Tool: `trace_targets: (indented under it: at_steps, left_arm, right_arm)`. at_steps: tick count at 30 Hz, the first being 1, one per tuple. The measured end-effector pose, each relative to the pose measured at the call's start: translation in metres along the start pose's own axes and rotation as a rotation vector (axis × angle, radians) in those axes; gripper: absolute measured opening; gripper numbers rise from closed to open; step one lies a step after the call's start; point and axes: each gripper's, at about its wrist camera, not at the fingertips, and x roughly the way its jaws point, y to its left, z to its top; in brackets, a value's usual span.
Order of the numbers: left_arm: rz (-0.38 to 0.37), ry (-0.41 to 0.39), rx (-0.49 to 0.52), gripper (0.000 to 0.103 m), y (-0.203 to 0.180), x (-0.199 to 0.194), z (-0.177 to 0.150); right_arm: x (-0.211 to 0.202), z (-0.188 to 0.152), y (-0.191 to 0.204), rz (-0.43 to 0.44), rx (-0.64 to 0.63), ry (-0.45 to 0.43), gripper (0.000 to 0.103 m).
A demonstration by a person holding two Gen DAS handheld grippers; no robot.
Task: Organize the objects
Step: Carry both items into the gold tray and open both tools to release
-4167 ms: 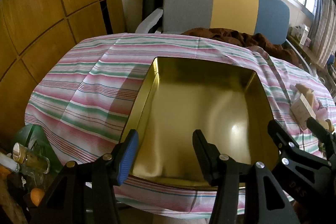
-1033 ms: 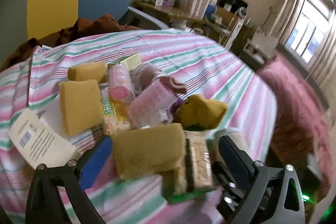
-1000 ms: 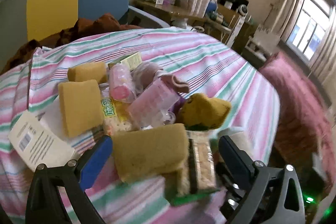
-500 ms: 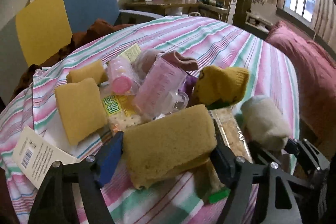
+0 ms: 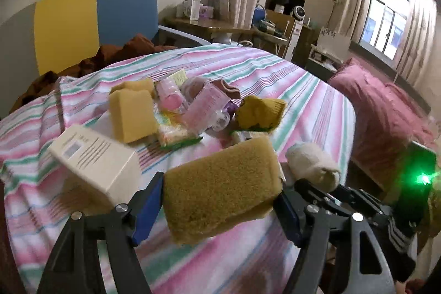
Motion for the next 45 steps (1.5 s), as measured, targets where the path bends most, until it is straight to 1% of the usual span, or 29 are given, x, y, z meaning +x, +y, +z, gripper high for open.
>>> trace_targets:
  at_steps: [3, 6, 12, 16, 22, 27, 30, 31, 33, 34, 36, 38, 40, 42, 43, 45]
  left_arm:
    - [-0.011, -0.004, -0.032, 0.075, 0.006, -0.016, -0.010]
    - [-0.011, -0.021, -0.036, 0.075, 0.011, -0.035, -0.018]
    - [0.018, -0.092, -0.019, 0.075, 0.024, -0.085, -0.032]
    - [0.053, -0.135, -0.032, 0.075, 0.039, -0.117, -0.044]
    - [0.099, -0.181, -0.111, 0.075, 0.069, -0.161, -0.066]
    - [0.178, -0.215, -0.164, 0.075, 0.099, -0.200, -0.084]
    - [0.248, -0.232, -0.197, 0.075, 0.123, -0.222, -0.096]
    - [0.278, -0.235, -0.222, 0.075, 0.135, -0.231, -0.102]
    - [0.311, -0.238, -0.256, 0.075, 0.152, -0.243, -0.111]
    - [0.346, -0.239, -0.281, 0.075, 0.165, -0.252, -0.118]
    - [0.387, -0.232, -0.313, 0.075, 0.181, -0.262, -0.128]
    - [0.437, -0.222, -0.361, 0.075, 0.205, -0.274, -0.140]
    - [0.471, -0.203, -0.404, 0.075, 0.227, -0.281, -0.150]
    - [0.489, -0.194, -0.439, 0.075, 0.243, -0.287, -0.159]
    - [0.495, -0.178, -0.455, 0.075, 0.251, -0.289, -0.163]
    - [0.525, -0.169, -0.481, 0.075, 0.267, -0.294, -0.174]
  right_arm:
    - [-0.009, -0.003, 0.005, 0.014, -0.002, 0.014, 0.049]
    - [-0.021, -0.004, 0.013, 0.019, -0.027, 0.005, 0.049]
    - [-0.047, -0.007, 0.033, 0.063, -0.065, -0.020, 0.049]
    - [-0.066, -0.010, 0.057, 0.117, -0.113, -0.035, 0.049]
    - [-0.085, -0.019, 0.106, 0.237, -0.222, -0.032, 0.049]
    - [-0.101, -0.034, 0.157, 0.383, -0.329, -0.008, 0.049]
    - [-0.111, -0.047, 0.191, 0.477, -0.402, 0.006, 0.049]
    - [-0.114, -0.052, 0.206, 0.512, -0.433, 0.012, 0.049]
    - [-0.119, -0.059, 0.227, 0.566, -0.470, 0.027, 0.049]
    - [-0.121, -0.062, 0.237, 0.587, -0.486, 0.032, 0.049]
    - [-0.126, -0.070, 0.263, 0.639, -0.535, 0.048, 0.049]
    - [-0.127, -0.077, 0.289, 0.685, -0.583, 0.075, 0.049]
    - [-0.126, -0.087, 0.314, 0.728, -0.615, 0.111, 0.049]
    - [-0.125, -0.095, 0.335, 0.752, -0.642, 0.134, 0.049]
    - [-0.123, -0.100, 0.348, 0.762, -0.659, 0.152, 0.049]
    - [-0.121, -0.109, 0.366, 0.785, -0.670, 0.182, 0.049]
